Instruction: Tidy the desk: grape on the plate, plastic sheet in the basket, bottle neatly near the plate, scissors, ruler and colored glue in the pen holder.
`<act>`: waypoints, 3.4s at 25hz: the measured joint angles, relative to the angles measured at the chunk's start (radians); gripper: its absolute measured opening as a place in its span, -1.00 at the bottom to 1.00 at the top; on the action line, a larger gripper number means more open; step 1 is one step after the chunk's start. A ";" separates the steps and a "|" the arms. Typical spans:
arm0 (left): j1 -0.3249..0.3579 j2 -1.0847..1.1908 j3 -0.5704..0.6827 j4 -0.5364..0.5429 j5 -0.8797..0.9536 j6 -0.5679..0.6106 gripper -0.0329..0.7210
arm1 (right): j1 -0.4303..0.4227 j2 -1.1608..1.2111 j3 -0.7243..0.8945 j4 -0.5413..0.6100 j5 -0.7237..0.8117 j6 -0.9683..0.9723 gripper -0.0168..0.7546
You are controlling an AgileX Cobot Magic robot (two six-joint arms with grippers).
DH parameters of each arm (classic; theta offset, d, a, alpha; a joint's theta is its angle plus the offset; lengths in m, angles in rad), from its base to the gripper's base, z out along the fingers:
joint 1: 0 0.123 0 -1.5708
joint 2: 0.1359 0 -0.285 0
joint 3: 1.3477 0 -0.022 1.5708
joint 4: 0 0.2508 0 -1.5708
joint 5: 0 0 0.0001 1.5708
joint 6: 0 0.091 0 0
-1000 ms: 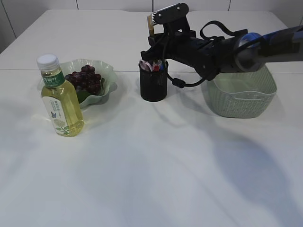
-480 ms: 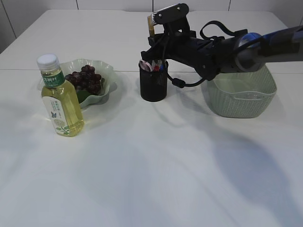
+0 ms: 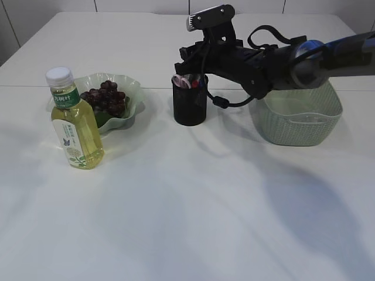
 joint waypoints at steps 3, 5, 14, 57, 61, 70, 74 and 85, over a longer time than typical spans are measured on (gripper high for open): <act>0.000 0.000 0.000 0.000 0.000 0.000 0.05 | 0.000 -0.008 0.000 0.000 0.037 0.002 -0.05; 0.000 0.000 0.000 0.000 0.000 0.000 0.05 | 0.000 -0.027 0.000 0.002 0.066 0.010 -0.05; -0.023 0.000 0.000 0.002 0.000 0.000 0.05 | 0.006 -0.201 -0.007 0.004 0.271 0.069 -0.04; -0.023 -0.047 0.000 -0.455 -0.058 0.162 0.10 | 0.064 -1.153 0.253 0.173 1.564 0.050 -0.09; -0.023 -0.075 0.000 -0.430 0.035 0.164 0.20 | 0.064 -1.364 0.452 0.173 1.565 0.050 -0.09; -0.023 -0.229 0.165 -0.406 0.046 0.164 0.27 | 0.064 -1.808 0.751 0.177 1.575 0.050 -0.09; -0.023 -0.363 0.264 -0.390 0.024 0.164 0.21 | 0.064 -1.941 0.785 0.179 1.584 0.027 -0.09; -0.023 -0.880 0.583 -0.327 -0.047 0.223 -0.13 | 0.064 -2.182 0.963 0.191 1.586 -0.079 -0.10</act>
